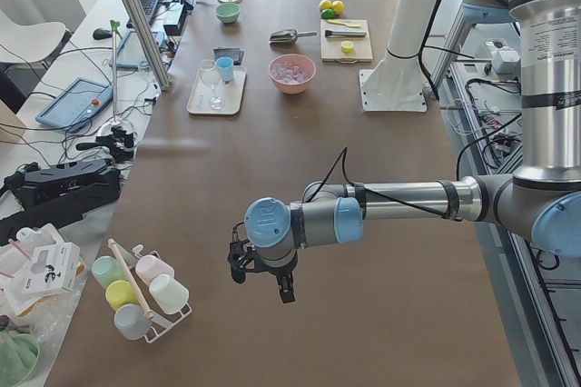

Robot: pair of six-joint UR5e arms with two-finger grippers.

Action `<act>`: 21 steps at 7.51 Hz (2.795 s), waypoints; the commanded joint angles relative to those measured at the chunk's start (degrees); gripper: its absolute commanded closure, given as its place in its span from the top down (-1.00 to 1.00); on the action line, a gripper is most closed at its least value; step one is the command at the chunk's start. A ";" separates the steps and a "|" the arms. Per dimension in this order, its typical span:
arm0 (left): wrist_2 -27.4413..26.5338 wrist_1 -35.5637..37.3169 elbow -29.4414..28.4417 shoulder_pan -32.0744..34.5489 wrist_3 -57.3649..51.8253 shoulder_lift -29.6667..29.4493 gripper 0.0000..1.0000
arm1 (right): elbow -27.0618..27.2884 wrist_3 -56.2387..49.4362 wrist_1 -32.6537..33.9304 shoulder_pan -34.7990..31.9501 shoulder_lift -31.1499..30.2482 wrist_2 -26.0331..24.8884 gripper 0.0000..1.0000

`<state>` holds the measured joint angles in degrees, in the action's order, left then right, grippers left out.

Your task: Put ice in cup with scoop

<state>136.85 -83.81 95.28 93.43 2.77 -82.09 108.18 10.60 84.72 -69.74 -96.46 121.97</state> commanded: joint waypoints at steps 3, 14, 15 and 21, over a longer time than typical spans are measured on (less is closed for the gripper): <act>0.00 0.05 0.00 0.00 -0.04 0.00 0.97 | -10.33 -13.22 -0.26 -19.18 -2.95 8.72 0.99; 0.00 0.05 0.00 -0.09 0.05 0.00 0.97 | -10.35 -12.35 5.63 -22.63 -1.28 7.93 0.99; 0.00 0.05 0.00 -0.09 -0.04 0.00 0.97 | -10.35 -13.40 5.54 -22.63 -1.36 7.93 0.99; -0.26 0.05 0.00 -0.09 -0.04 0.09 0.97 | -10.44 -15.34 5.54 -22.63 -1.36 7.93 0.99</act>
<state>136.64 -83.76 95.27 93.30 2.80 -82.01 97.76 -4.59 90.35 -92.37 -97.74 129.91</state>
